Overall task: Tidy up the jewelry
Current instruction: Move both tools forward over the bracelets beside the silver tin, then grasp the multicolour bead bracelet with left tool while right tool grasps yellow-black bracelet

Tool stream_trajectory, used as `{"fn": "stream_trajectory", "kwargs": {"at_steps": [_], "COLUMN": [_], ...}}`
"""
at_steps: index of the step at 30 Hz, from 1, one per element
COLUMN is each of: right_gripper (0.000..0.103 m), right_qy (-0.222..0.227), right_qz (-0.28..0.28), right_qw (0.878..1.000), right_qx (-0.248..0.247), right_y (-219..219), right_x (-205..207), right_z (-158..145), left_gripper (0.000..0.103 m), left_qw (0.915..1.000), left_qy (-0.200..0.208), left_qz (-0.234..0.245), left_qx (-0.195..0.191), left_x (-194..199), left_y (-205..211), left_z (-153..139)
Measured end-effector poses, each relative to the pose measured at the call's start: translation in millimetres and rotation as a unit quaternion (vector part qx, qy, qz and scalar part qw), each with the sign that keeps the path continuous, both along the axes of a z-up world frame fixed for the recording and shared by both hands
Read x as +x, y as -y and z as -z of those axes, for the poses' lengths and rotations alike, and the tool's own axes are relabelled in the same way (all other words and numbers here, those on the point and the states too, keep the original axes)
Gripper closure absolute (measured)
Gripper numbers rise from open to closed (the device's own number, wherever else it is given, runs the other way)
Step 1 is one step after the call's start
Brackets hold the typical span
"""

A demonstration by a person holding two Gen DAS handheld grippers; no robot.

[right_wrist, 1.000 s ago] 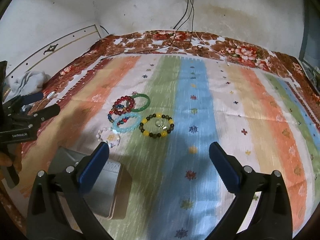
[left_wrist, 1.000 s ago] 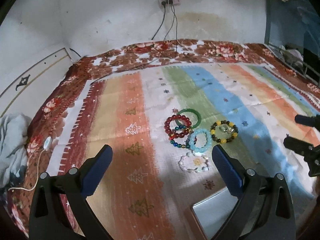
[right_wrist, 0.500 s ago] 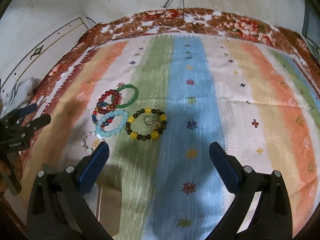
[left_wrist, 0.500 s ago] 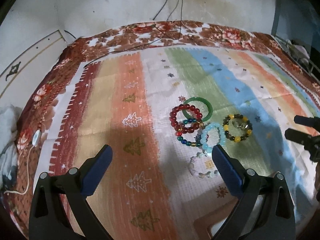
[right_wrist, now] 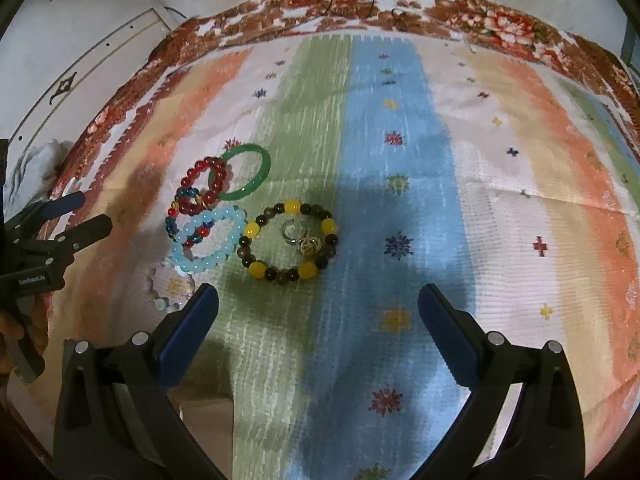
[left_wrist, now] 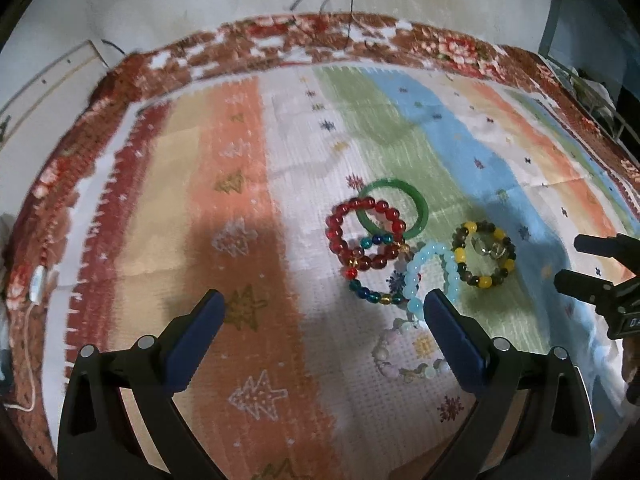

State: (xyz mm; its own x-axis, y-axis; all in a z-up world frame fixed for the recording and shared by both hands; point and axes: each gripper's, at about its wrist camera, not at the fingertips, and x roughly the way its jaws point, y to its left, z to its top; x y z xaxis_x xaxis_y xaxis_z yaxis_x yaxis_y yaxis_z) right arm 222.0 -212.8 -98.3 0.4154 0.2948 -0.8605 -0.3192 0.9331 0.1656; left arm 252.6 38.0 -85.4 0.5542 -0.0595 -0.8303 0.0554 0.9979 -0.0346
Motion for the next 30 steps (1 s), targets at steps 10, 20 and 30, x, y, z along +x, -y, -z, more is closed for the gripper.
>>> {"fn": "stream_trajectory", "kwargs": {"at_steps": [10,20,30], "right_gripper": [0.005,0.015,0.025], "right_qy": [-0.063,-0.087,-0.089], "right_qz": [0.008,0.010,0.019], "right_qw": [0.998,0.996,0.996], "right_qx": [0.030,0.022,0.008], "right_y": [-3,-8,-12], "right_x": [21,37,51], "right_z": [23,40,48], "left_gripper": [0.016,0.036,0.056], "left_qw": [0.9979,0.9964,0.9948], "left_qy": [-0.048,-0.074,-0.087], "left_qz": [0.012,0.023,0.047], "left_qx": [-0.041,-0.033,-0.024], "left_x": [26,42,56], "left_y": [-6,0,8], "left_z": [23,41,55]}}
